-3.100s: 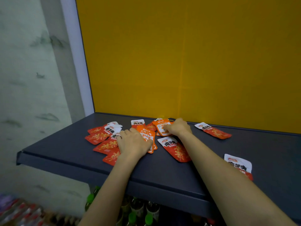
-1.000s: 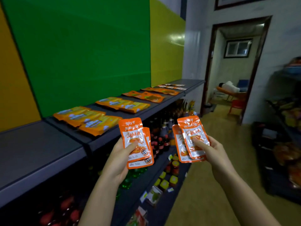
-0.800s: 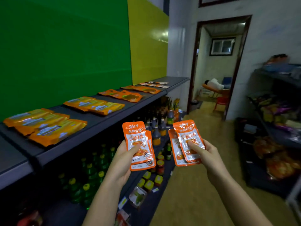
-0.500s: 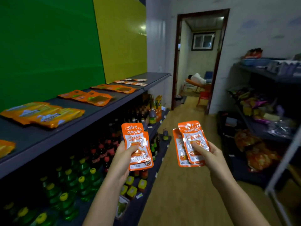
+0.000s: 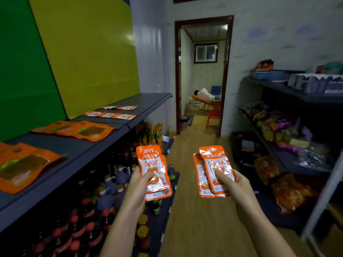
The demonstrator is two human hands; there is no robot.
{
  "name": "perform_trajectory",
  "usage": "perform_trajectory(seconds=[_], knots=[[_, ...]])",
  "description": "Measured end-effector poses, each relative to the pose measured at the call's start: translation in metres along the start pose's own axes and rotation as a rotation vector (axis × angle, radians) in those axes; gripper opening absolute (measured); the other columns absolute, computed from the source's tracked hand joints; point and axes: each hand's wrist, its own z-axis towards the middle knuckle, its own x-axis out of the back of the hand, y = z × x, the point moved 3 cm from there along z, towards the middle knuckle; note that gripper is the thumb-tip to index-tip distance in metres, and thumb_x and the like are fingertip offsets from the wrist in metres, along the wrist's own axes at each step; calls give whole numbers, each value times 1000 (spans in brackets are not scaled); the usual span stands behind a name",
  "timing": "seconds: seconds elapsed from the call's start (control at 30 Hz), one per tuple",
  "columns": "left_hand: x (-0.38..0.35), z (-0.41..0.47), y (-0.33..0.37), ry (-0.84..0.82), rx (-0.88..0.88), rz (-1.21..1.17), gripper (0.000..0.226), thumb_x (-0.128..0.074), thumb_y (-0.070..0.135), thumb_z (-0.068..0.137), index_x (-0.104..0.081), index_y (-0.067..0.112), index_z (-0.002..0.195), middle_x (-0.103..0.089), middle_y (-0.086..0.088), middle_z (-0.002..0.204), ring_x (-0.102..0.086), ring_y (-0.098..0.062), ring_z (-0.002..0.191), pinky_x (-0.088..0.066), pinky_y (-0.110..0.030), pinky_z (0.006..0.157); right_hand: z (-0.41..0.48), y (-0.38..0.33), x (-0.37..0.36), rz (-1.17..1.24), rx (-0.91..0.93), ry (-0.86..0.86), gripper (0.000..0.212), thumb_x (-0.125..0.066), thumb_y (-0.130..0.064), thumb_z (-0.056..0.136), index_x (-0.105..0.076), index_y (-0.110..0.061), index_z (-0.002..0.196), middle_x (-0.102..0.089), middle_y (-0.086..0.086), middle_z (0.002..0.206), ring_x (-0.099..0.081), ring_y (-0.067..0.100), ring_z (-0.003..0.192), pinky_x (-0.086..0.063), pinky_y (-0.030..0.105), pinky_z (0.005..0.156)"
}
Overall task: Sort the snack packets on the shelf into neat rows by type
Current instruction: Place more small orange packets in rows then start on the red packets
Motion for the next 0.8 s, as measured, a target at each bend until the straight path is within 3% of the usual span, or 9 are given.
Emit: perform_trajectory(seconds=[0.17,0.3,0.43,0.57,0.7,0.8], knots=[[-35,81,-16,-2,60,43,20,-50,1,90,-55,15,102,-67,-7,89,-65,-23,74,-52,-32,62,86,19,3,-20,-46,-2,24,-62,-24,86,-61,-10,106,-72,5,91,-69,14,72,-50,16,51],[-73,156,-19,7,46,83,19,-50,2,89,-54,20,89,-66,-10,93,-64,-24,77,-52,-37,72,169,30,7,-50,-45,-16,25,-62,-23,86,-61,-9,106,-72,5,92,-69,13,72,-50,16,52],[-112,227,-18,56,25,62,21,-50,3,90,-51,24,85,-65,-4,86,-64,-21,73,-52,-32,67,262,28,6,-63,-30,-88,15,-62,-23,86,-61,-14,97,-72,2,88,-70,7,63,-52,13,50],[-144,295,-12,121,0,73,18,-51,7,91,-52,22,100,-66,-3,90,-67,-20,76,-55,-33,67,351,10,-11,-66,14,-210,3,-63,-20,85,-60,-20,87,-71,-2,82,-69,4,58,-52,12,50],[-167,353,-3,167,-31,45,26,-49,8,91,-47,20,114,-65,-3,97,-66,-22,85,-55,-35,73,421,3,-51,-34,37,-348,9,-64,-17,85,-63,-14,94,-74,-5,74,-70,5,61,-52,14,51],[-175,387,3,199,-45,24,24,-48,10,92,-49,20,114,-67,-4,99,-68,-21,85,-57,-37,75,461,3,-88,-22,44,-424,18,-65,-17,85,-64,-9,101,-74,0,82,-71,6,64,-53,15,54]])
